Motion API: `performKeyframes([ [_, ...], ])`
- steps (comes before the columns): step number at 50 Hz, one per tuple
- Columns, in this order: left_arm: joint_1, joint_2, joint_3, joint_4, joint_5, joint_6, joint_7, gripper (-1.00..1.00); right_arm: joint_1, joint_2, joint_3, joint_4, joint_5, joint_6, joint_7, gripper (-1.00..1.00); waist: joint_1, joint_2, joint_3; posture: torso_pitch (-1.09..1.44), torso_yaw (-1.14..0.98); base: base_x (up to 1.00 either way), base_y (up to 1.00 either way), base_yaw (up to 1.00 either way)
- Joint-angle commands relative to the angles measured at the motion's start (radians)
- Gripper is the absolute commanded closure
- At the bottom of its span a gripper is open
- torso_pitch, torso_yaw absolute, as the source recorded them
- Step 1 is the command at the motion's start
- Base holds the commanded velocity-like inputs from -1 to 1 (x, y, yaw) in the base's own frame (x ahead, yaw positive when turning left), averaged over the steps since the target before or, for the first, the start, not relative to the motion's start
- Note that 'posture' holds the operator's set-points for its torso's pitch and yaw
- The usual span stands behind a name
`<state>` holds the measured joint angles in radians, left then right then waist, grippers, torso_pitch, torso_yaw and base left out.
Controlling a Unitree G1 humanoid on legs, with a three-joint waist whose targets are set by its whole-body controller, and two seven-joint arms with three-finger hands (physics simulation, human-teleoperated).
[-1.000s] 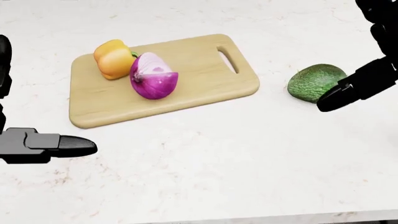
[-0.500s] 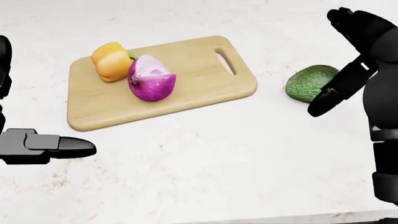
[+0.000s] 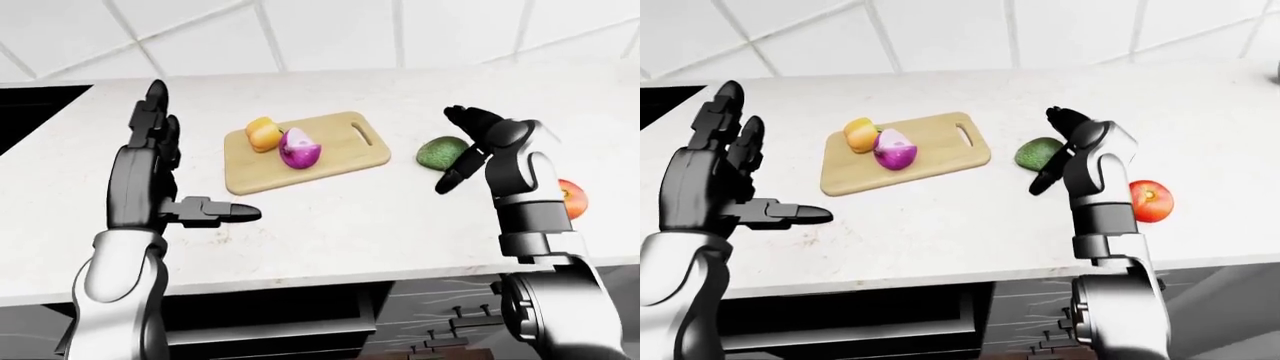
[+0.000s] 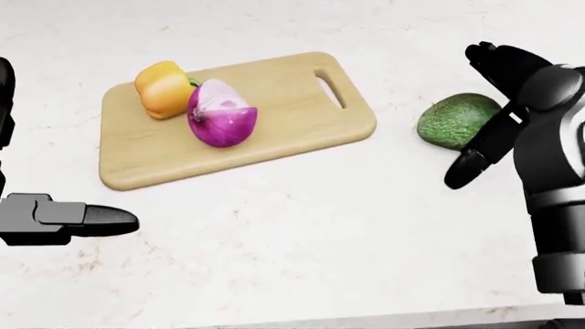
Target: Place the avocado, onion, tomato and bell pepper on the cutting board.
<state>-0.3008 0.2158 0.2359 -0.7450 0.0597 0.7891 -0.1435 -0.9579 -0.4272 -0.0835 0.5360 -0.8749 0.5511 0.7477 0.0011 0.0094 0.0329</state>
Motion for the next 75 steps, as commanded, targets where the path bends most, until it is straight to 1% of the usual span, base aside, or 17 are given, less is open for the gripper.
performKeyframes([
  [1, -0.020, 0.009, 0.011, -0.034, 0.001, -0.027, 0.002, -1.00, -0.037, -0.016, -0.008, -0.039, -0.006, -0.015, -0.015, -1.00, 0.000, -0.002, -0.026, 0.00, 0.00, 0.00, 0.00, 0.00],
  [6, -0.018, 0.009, 0.011, -0.041, 0.003, -0.021, 0.000, -1.00, -0.029, -0.020, -0.005, -0.054, -0.018, -0.009, -0.002, -0.98, 0.001, -0.003, -0.026, 0.00, 0.00, 0.00, 0.00, 0.00],
  [7, -0.018, 0.010, 0.009, -0.041, 0.004, -0.022, -0.001, -1.00, -0.030, -0.020, -0.006, -0.053, -0.018, -0.011, 0.000, -0.91, 0.001, -0.002, -0.026, 0.00, 0.00, 0.00, 0.00, 0.00],
  [8, -0.019, 0.010, 0.008, -0.041, 0.006, -0.021, 0.000, -1.00, -0.030, -0.021, -0.005, -0.052, -0.020, -0.012, 0.003, -0.90, 0.001, -0.003, -0.026, 0.00, 0.00, 0.00, 0.00, 0.00],
  [9, -0.021, 0.010, 0.007, -0.042, 0.007, -0.018, -0.001, -1.00, -0.032, -0.022, -0.006, -0.051, -0.023, -0.010, 0.005, -0.76, 0.001, -0.003, -0.026, 0.00, 0.00, 0.00, 0.00, 0.00],
  [13, -0.028, 0.010, 0.005, -0.041, 0.008, -0.011, -0.001, -1.00, -0.036, -0.022, -0.007, -0.050, -0.027, -0.013, 0.010, -0.69, 0.001, -0.003, -0.026, 0.00, 0.00, 0.00, 0.00, 0.00],
  [14, -0.027, 0.012, 0.004, -0.040, 0.010, -0.013, -0.002, -1.00, -0.036, -0.022, -0.007, -0.050, -0.028, -0.012, 0.010, -0.59, 0.001, -0.003, -0.026, 0.00, 0.00, 0.00, 0.00, 0.00],
  [18, -0.029, 0.014, 0.005, -0.045, 0.009, -0.007, -0.007, -1.00, -0.036, -0.021, -0.006, -0.054, -0.031, -0.012, 0.017, -0.48, 0.001, -0.003, -0.026, 0.00, 0.00, 0.00, 0.00, 0.00],
  [22, -0.028, 0.013, 0.006, -0.043, 0.010, -0.012, -0.010, -1.00, -0.031, -0.017, -0.004, -0.057, -0.035, -0.014, 0.022, -0.45, 0.001, -0.004, -0.026, 0.00, 0.00, 0.00, 0.00, 0.00],
  [24, -0.026, 0.013, 0.006, -0.041, 0.013, -0.016, -0.011, -1.00, -0.032, -0.014, -0.004, -0.055, -0.036, -0.017, 0.021, -0.36, 0.001, -0.005, -0.027, 0.00, 0.00, 0.00, 0.00, 0.00],
  [25, -0.029, 0.014, 0.009, -0.045, 0.012, -0.011, -0.012, -1.00, -0.031, -0.015, -0.002, -0.056, -0.039, -0.018, 0.023, -0.36, 0.001, -0.005, -0.027, 0.00, 0.00, 0.00, 0.00, 0.00],
  [37, -0.021, 0.016, 0.014, -0.050, 0.015, -0.018, -0.020, -1.00, -0.014, -0.003, 0.002, -0.065, -0.056, -0.027, 0.034, -0.07, 0.002, -0.008, -0.030, 0.00, 0.00, 0.00, 0.00, 0.00],
  [47, -0.014, 0.016, 0.016, -0.053, 0.018, -0.024, -0.021, -1.00, -0.029, -0.006, 0.002, -0.069, -0.075, -0.032, 0.051, 0.11, 0.002, -0.009, -0.031, 0.00, 0.00, 0.00, 0.00, 0.00],
  [49, -0.014, 0.015, 0.018, -0.054, 0.017, -0.022, -0.021, -1.00, -0.042, -0.008, 0.005, -0.065, -0.081, -0.034, 0.057, 0.16, 0.003, -0.009, -0.031, 0.00, 0.00, 0.00, 0.00, 0.00],
  [56, -0.022, 0.020, 0.019, -0.058, 0.018, -0.013, -0.024, -1.00, -0.115, -0.015, 0.009, -0.007, -0.094, -0.057, 0.054, 0.25, 0.001, -0.006, -0.029, 0.00, 0.00, 0.00, 0.00, 0.00],
  [75, -0.017, 0.018, 0.019, -0.043, 0.019, -0.030, -0.021, -1.00, -0.387, -0.001, 0.044, 0.311, -0.089, -0.160, -0.040, 0.34, -0.003, 0.007, -0.020, 0.00, 0.00, 0.00, 0.00, 0.00],
])
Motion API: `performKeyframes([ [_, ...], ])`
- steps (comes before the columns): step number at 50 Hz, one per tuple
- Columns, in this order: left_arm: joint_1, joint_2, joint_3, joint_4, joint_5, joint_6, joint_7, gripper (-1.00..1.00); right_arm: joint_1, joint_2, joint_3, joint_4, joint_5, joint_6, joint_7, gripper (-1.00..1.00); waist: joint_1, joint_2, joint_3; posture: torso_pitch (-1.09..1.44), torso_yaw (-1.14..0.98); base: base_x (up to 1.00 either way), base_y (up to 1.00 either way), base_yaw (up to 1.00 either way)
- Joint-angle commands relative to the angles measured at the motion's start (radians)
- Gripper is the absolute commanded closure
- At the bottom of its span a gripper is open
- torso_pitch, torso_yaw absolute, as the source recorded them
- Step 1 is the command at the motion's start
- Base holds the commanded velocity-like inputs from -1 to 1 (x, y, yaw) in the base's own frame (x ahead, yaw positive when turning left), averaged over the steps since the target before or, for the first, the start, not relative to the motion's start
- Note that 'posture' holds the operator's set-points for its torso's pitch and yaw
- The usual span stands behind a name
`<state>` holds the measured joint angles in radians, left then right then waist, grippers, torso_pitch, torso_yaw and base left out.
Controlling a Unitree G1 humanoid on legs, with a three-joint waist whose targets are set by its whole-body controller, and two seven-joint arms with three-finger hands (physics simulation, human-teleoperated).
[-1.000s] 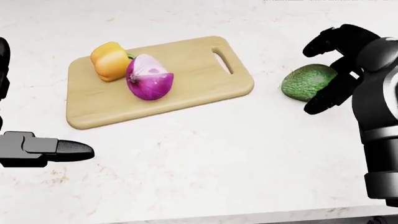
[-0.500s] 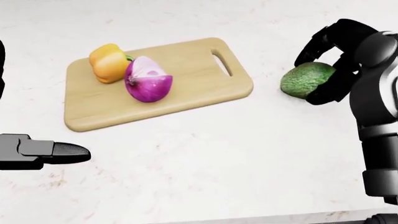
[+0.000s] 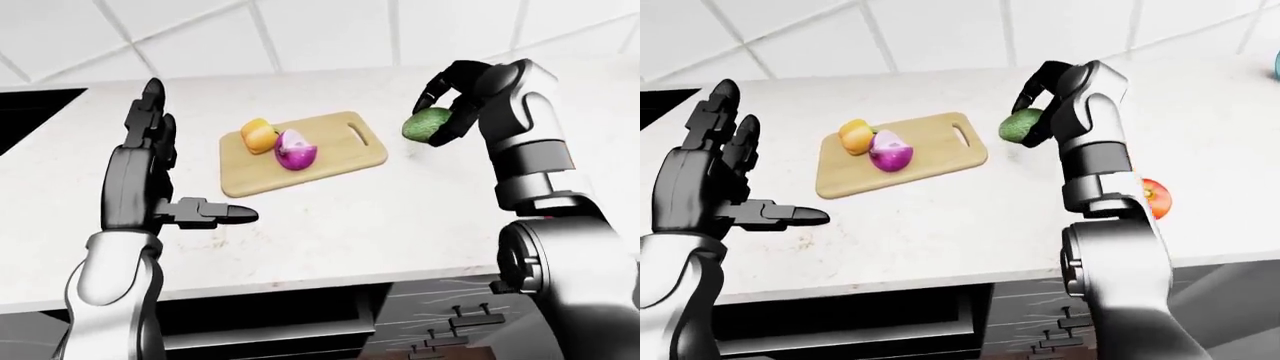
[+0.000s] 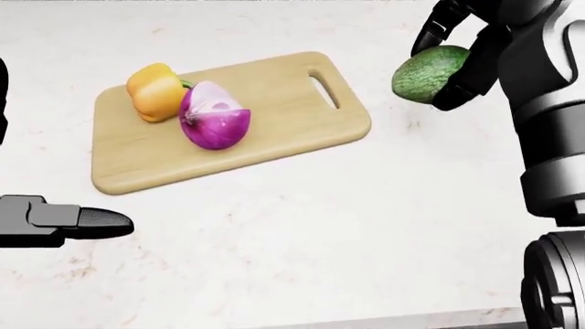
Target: Place the avocado, onion, tomato and bell pepper on the cutting board.
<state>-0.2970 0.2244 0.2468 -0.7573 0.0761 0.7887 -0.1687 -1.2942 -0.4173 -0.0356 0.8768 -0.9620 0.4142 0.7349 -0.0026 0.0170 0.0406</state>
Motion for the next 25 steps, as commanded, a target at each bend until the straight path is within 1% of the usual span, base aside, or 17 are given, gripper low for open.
performKeyframes([
  [1, -0.022, 0.009, 0.010, -0.030, 0.003, -0.029, 0.005, -1.00, -0.066, -0.008, -0.003, -0.008, 0.000, -0.029, -0.034, 0.34, 0.000, -0.001, -0.027, 0.00, 0.00, 0.00, 0.00, 0.00],
  [6, -0.018, 0.007, 0.008, -0.025, 0.002, -0.037, 0.005, -1.00, -0.183, 0.021, 0.013, 0.178, 0.017, -0.093, -0.102, 0.36, -0.002, 0.003, -0.027, 0.00, 0.00, 0.00, 0.00, 0.00],
  [10, -0.010, 0.007, 0.012, -0.027, 0.001, -0.041, 0.004, -1.00, -0.248, 0.046, 0.021, 0.290, 0.031, -0.131, -0.149, 0.37, -0.004, 0.007, -0.027, 0.00, 0.00, 0.00, 0.00, 0.00],
  [14, -0.006, 0.009, 0.025, -0.023, -0.002, -0.048, 0.001, -1.00, -0.271, 0.077, 0.028, 0.354, 0.043, -0.157, -0.194, 0.39, -0.004, 0.009, -0.025, 0.00, 0.00, 0.00, 0.00, 0.00],
  [17, -0.007, 0.012, 0.025, -0.028, -0.002, -0.042, 0.000, -1.00, -0.281, 0.106, 0.027, 0.387, 0.058, -0.178, -0.234, 0.40, -0.003, 0.011, -0.026, 0.00, 0.00, 0.00, 0.00, 0.00],
  [25, -0.007, 0.017, 0.026, -0.036, 0.000, -0.036, -0.001, -1.00, -0.304, 0.145, 0.018, 0.420, 0.091, -0.208, -0.326, 0.44, -0.001, 0.014, -0.025, 0.00, 0.00, 0.00, 0.00, 0.00],
])
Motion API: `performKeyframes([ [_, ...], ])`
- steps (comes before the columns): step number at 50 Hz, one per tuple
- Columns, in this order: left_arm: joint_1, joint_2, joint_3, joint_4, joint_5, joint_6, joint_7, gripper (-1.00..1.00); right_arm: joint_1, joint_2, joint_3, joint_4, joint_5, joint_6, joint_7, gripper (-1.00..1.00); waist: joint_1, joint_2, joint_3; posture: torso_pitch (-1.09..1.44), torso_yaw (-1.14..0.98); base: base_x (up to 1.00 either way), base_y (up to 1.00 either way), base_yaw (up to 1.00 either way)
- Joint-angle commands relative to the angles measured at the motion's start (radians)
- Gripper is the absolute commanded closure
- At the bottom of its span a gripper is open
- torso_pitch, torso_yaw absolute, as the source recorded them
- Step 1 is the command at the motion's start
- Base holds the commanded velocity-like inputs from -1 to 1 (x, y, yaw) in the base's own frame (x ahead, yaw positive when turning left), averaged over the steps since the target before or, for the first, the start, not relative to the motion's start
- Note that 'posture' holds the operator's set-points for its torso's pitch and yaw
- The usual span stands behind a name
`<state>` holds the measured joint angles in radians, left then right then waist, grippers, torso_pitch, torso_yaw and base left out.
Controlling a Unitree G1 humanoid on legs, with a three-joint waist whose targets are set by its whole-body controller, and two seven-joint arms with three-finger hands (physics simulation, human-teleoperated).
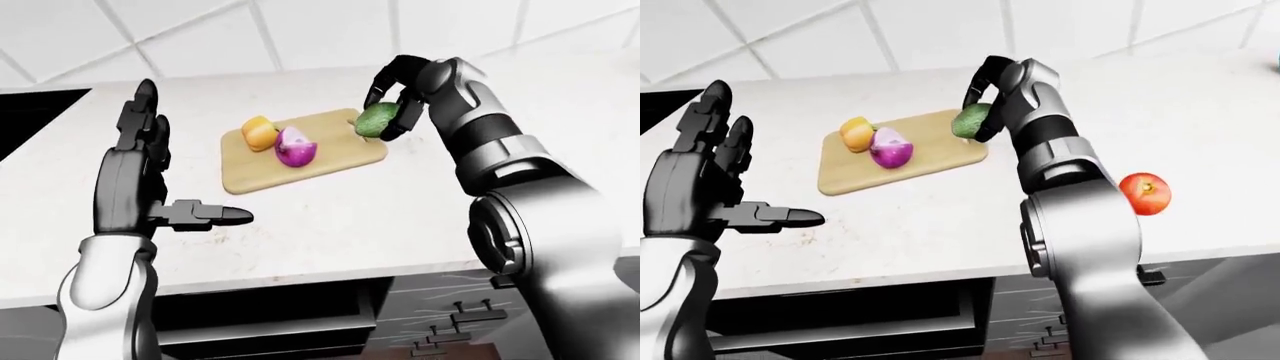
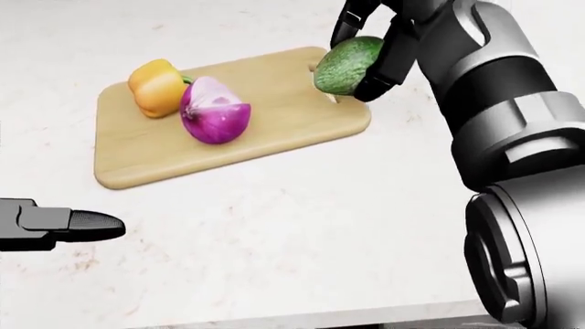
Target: Place the avocado, onion, tomato and bell pepper on the cutting board.
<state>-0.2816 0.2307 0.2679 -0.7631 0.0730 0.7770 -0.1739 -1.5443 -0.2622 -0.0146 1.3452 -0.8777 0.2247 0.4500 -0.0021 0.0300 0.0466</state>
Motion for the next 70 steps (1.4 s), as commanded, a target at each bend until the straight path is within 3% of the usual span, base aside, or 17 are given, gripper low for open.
performKeyframes([
  [1, -0.027, 0.010, 0.008, -0.033, 0.001, -0.017, 0.005, -1.00, -0.057, -0.006, -0.005, -0.046, 0.013, -0.022, -0.049, 0.44, -0.001, 0.001, -0.031, 0.00, 0.00, 0.00, 0.00, 0.00],
  [17, -0.036, 0.012, -0.003, -0.033, 0.009, -0.011, 0.004, -1.00, -0.047, 0.079, -0.024, -0.011, 0.072, -0.083, -0.191, 0.48, -0.001, 0.004, -0.033, 0.00, 0.00, 0.00, 0.00, 0.00],
  [35, -0.026, 0.019, 0.008, -0.057, 0.011, 0.004, -0.006, -1.00, -0.044, 0.122, -0.050, 0.003, 0.126, -0.149, -0.340, 0.48, 0.000, 0.003, -0.033, 0.00, 0.00, 0.00, 0.00, 0.00],
  [55, -0.028, 0.016, 0.016, -0.071, 0.012, 0.018, -0.015, -1.00, -0.029, 0.153, -0.059, 0.011, 0.140, -0.171, -0.388, 0.47, 0.001, 0.001, -0.033, 0.00, 0.00, 0.00, 0.00, 0.00],
  [70, -0.025, 0.014, 0.008, -0.060, 0.015, 0.006, -0.011, -1.00, -0.028, 0.166, -0.058, 0.012, 0.131, -0.170, -0.366, 0.25, 0.001, 0.002, -0.033, 0.00, 0.00, 0.00, 0.00, 0.00],
])
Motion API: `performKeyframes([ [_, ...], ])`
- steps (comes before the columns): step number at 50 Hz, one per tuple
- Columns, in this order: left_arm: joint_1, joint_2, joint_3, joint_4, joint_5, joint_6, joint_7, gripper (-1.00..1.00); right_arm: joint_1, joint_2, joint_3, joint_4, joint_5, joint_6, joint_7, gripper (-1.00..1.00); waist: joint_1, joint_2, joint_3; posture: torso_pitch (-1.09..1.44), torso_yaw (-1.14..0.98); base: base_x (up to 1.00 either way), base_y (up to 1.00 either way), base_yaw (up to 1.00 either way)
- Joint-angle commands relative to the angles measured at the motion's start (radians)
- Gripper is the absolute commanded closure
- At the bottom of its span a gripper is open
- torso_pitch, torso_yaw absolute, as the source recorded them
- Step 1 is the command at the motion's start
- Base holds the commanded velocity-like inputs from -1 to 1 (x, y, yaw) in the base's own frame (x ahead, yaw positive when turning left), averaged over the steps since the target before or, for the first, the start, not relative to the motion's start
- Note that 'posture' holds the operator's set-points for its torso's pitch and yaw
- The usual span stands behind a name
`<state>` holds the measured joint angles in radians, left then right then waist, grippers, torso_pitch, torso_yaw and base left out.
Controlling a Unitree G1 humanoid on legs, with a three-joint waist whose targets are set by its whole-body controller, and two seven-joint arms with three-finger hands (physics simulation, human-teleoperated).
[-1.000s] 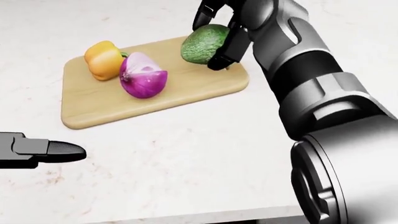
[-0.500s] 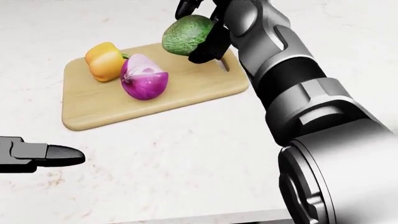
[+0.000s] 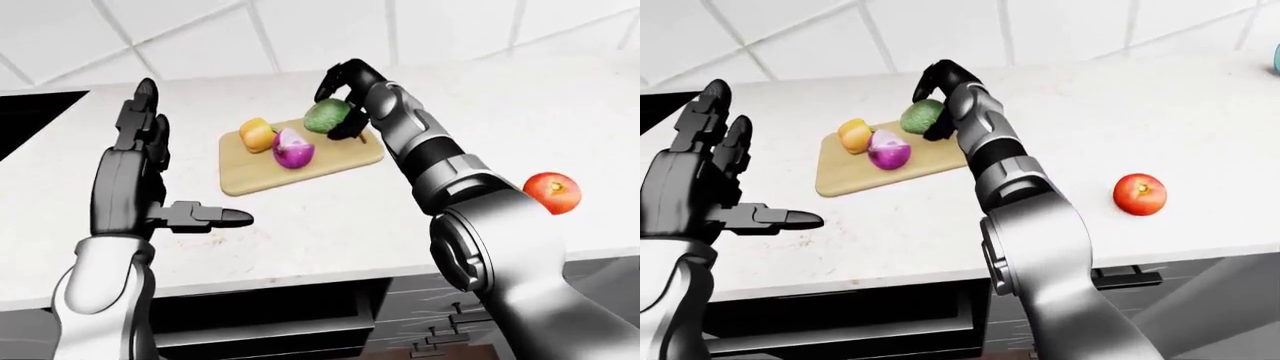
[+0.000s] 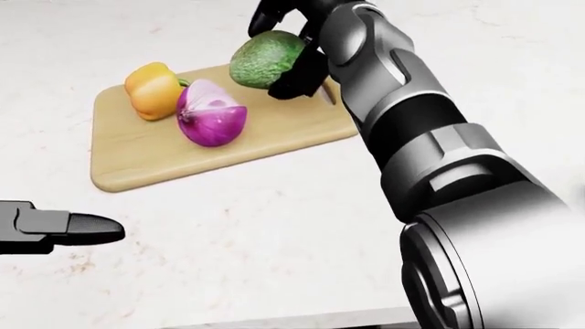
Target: Place the avocado, onion, tomato and bell pepper on the cutting board.
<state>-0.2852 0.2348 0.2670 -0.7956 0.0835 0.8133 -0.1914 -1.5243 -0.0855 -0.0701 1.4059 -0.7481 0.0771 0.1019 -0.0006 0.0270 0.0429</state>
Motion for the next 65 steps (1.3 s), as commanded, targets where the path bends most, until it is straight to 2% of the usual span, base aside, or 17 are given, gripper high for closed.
performKeyframes([
  [1, -0.020, 0.010, 0.007, -0.027, 0.006, -0.032, 0.007, -1.00, -0.048, -0.011, -0.003, -0.048, 0.002, -0.022, -0.019, 0.20, 0.000, 0.005, -0.030, 0.00, 0.00, 0.00, 0.00, 0.00],
  [5, -0.022, 0.009, 0.009, -0.027, 0.005, -0.031, 0.005, -1.00, -0.046, -0.010, -0.004, -0.048, 0.002, -0.023, -0.020, 0.05, 0.000, 0.004, -0.029, 0.00, 0.00, 0.00, 0.00, 0.00],
  [11, -0.019, 0.009, 0.009, -0.028, 0.006, -0.034, 0.005, -1.00, -0.046, -0.010, -0.004, -0.048, 0.000, -0.022, -0.018, -0.07, 0.000, 0.004, -0.030, 0.00, 0.00, 0.00, 0.00, 0.00],
  [28, -0.003, 0.009, 0.022, -0.027, 0.007, -0.046, -0.001, -1.00, -0.027, -0.002, -0.003, -0.048, -0.001, -0.027, -0.010, -0.16, -0.001, 0.005, -0.031, 0.00, 0.00, 0.00, 0.00, 0.00],
  [33, -0.001, 0.007, 0.022, -0.029, 0.006, -0.046, 0.000, -1.00, -0.028, -0.002, -0.002, -0.048, -0.001, -0.025, -0.007, -0.25, -0.001, 0.005, -0.031, 0.00, 0.00, 0.00, 0.00, 0.00],
  [39, -0.004, 0.007, 0.023, -0.027, 0.004, -0.045, 0.000, -1.00, -0.027, -0.003, 0.000, -0.048, -0.004, -0.022, -0.003, -0.46, 0.000, 0.005, -0.031, 0.00, 0.00, 0.00, 0.00, 0.00],
  [42, -0.006, 0.007, 0.021, -0.027, 0.004, -0.043, 0.001, -1.00, -0.029, -0.004, 0.002, -0.048, -0.007, -0.019, 0.001, -0.72, -0.001, 0.005, -0.032, 0.00, 0.00, 0.00, 0.00, 0.00],
  [44, -0.011, 0.008, 0.020, -0.028, 0.002, -0.039, 0.001, -1.00, -0.031, -0.004, 0.003, -0.048, -0.009, -0.018, 0.004, -0.98, -0.001, 0.005, -0.031, 0.00, 0.00, 0.00, 0.00, 0.00],
  [45, -0.011, 0.009, 0.019, -0.028, 0.003, -0.040, 0.001, -1.00, -0.033, -0.005, 0.002, -0.048, -0.009, -0.017, 0.005, -1.00, -0.001, 0.005, -0.031, 0.00, 0.00, 0.00, 0.00, 0.00],
  [54, -0.007, 0.009, 0.026, -0.010, -0.003, -0.058, 0.006, -1.00, -0.082, -0.053, -0.007, -0.069, 0.023, -0.005, -0.004, -1.00, 0.000, 0.005, -0.030, 0.00, 0.00, 0.00, 0.00, 0.00],
  [65, -0.013, 0.005, 0.010, 0.007, 0.000, -0.069, 0.014, -1.00, -0.056, -0.132, 0.040, -0.199, 0.055, 0.092, 0.040, -1.00, 0.002, -0.003, -0.029, 0.00, 0.00, 0.00, 0.00, 0.00],
])
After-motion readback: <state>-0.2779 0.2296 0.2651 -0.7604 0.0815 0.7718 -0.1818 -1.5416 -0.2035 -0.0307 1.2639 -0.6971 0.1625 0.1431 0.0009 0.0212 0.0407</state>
